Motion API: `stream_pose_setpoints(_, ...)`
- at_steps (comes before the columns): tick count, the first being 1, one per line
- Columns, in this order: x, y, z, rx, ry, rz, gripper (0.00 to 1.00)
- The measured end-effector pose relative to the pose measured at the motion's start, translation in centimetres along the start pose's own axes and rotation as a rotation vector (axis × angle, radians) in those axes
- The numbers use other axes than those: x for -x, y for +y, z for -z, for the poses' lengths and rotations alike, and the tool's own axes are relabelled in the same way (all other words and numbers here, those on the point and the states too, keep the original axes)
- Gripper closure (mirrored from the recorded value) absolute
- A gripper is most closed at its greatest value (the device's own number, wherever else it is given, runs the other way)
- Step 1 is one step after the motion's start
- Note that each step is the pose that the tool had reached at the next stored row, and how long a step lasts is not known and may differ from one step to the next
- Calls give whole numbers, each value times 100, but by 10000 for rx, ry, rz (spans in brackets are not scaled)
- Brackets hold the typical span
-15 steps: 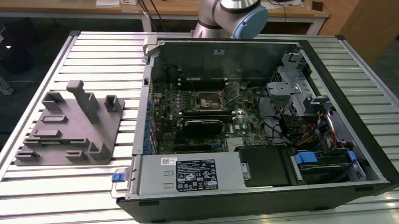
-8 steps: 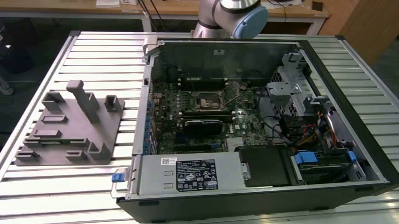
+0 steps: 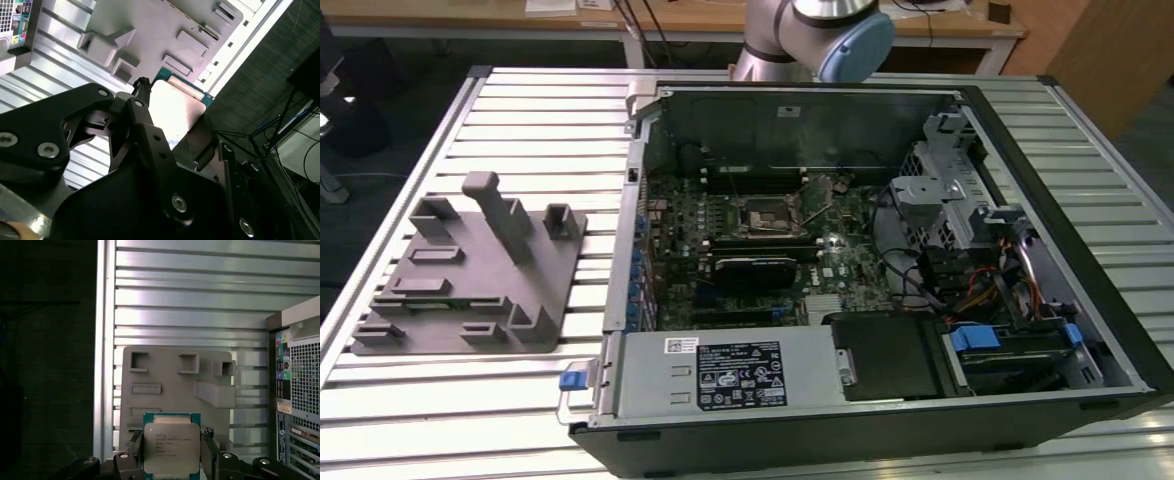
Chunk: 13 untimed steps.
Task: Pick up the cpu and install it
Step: 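Pick up the cpu and move it towards the insertion slot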
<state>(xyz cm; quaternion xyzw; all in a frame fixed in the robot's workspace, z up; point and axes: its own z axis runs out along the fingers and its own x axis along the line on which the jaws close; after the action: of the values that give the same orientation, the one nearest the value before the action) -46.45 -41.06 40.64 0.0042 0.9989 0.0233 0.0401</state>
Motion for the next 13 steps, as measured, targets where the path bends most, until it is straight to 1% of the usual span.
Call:
stream_pose_setpoints(9, 180, 1, -15, 0, 0, 0, 46)
stream_pose_setpoints(13, 248, 2, -20, 1, -1, 0, 46)
